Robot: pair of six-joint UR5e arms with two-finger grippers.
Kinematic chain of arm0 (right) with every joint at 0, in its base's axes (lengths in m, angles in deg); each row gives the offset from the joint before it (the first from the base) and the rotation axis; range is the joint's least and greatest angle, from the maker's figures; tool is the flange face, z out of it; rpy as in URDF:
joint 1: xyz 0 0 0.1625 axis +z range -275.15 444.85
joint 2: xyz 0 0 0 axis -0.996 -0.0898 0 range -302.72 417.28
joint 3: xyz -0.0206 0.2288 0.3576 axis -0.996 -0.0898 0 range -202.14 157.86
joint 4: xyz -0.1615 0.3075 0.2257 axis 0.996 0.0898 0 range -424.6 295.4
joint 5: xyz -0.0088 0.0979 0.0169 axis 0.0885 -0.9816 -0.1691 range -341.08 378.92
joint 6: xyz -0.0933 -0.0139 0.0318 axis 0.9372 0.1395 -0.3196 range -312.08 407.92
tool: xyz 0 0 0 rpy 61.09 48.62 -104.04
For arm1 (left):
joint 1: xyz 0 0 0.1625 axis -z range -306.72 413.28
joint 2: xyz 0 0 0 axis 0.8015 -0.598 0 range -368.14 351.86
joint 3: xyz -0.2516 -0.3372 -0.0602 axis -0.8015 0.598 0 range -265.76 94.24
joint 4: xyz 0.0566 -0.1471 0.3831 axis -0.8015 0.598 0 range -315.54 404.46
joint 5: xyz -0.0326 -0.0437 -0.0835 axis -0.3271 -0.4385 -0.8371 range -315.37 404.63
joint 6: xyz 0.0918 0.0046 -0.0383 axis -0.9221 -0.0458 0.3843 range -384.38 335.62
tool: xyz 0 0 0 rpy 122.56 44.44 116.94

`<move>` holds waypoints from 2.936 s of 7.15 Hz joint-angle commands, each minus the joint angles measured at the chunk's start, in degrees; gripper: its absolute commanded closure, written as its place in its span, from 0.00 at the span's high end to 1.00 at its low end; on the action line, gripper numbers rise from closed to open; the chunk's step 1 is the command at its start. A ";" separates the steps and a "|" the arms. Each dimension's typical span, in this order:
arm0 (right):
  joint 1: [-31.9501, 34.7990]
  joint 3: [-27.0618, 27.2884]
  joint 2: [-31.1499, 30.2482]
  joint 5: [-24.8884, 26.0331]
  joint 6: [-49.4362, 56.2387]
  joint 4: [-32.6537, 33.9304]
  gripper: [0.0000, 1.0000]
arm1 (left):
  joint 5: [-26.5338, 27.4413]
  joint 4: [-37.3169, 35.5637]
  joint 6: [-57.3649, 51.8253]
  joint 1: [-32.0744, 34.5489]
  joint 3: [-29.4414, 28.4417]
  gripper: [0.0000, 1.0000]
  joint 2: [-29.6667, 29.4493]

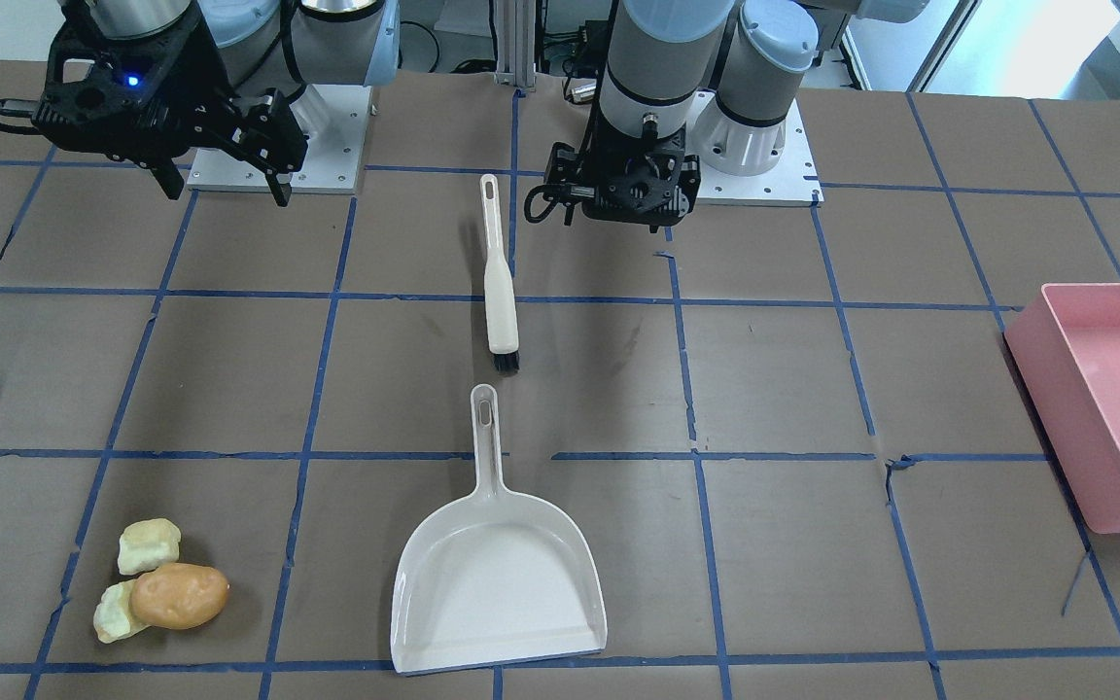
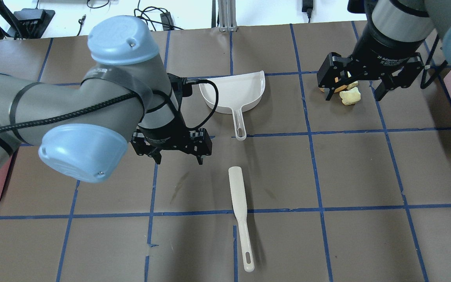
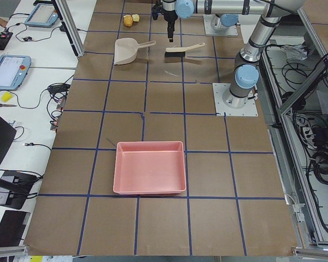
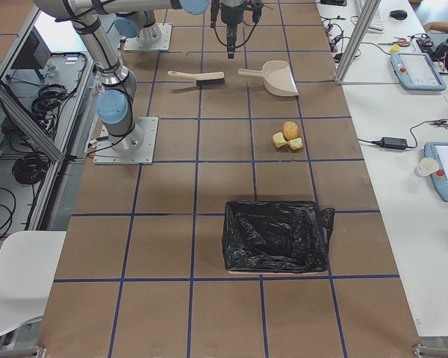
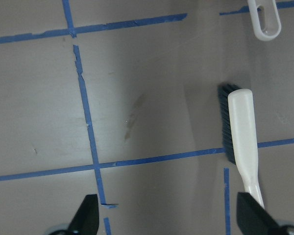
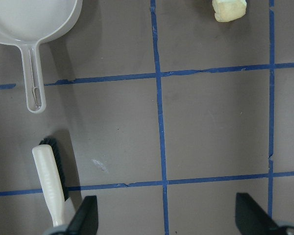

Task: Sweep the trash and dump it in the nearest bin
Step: 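Lower the left gripper onto the brush handle and close it, then lift the brush with the left gripper while the right gripper moves toward the dustpan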

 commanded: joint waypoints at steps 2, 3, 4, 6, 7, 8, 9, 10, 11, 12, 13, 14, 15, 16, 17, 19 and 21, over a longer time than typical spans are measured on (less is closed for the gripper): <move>0.00 0.00 0.00 0.00 0.00 0.00 1.00 | -3.40 -9.00 6.89 11.76 4.76 0.98 -3.03; 0.00 0.00 0.00 0.00 0.00 0.00 1.00 | -7.26 -12.07 7.51 14.06 7.48 0.97 -3.65; 0.00 0.00 0.00 0.00 0.00 0.00 1.00 | -7.47 -16.19 9.69 14.86 10.38 1.00 -4.35; 0.00 0.00 0.00 0.00 0.00 0.00 1.00 | -8.61 -17.99 11.90 16.00 13.21 1.00 -4.36; 0.00 0.00 0.00 0.00 0.00 0.00 1.00 | -9.14 -18.16 12.96 16.62 14.35 1.00 -4.53; 0.00 0.00 0.00 0.00 0.00 0.00 1.00 | -9.84 -17.90 15.14 16.89 14.97 1.00 -5.58; 0.00 0.00 0.00 0.00 0.00 0.00 1.00 | -11.41 -18.07 16.38 17.24 15.24 1.00 -7.07; 0.00 0.00 0.00 0.00 0.00 0.00 1.00 | -11.51 -18.34 16.74 17.33 15.15 1.00 -7.86; 0.00 0.00 0.00 0.00 0.00 0.00 1.00 | -11.52 -18.17 17.01 17.33 15.24 1.00 -8.48; 0.00 0.00 0.00 0.00 0.00 0.00 1.00 | -11.52 -18.08 17.01 17.42 15.33 1.00 -8.92; 0.00 0.00 0.00 0.00 0.00 0.00 1.00 | -11.43 -17.55 18.23 17.42 15.59 1.00 -8.93; 0.00 0.00 0.00 0.09 0.00 0.00 1.00 | -11.34 -17.37 18.59 17.42 15.76 1.00 -8.93; 0.00 0.00 0.00 0.09 0.00 0.00 1.00 | -11.43 -17.37 18.76 17.42 15.85 1.00 -9.27; 0.00 0.00 0.00 0.09 0.00 0.00 1.00 | -11.51 -17.37 19.20 17.42 16.12 1.00 -9.97; 0.00 0.00 0.00 0.09 0.00 0.09 1.00 | -11.60 -17.81 19.73 17.42 16.12 1.00 -10.07; 0.00 0.00 0.00 0.09 0.00 0.00 1.00 | -13.53 -18.16 20.52 17.42 16.03 1.00 -10.68; 0.00 0.00 0.00 0.09 0.00 0.00 1.00 | -13.54 -18.08 20.26 17.42 16.03 0.40 -10.69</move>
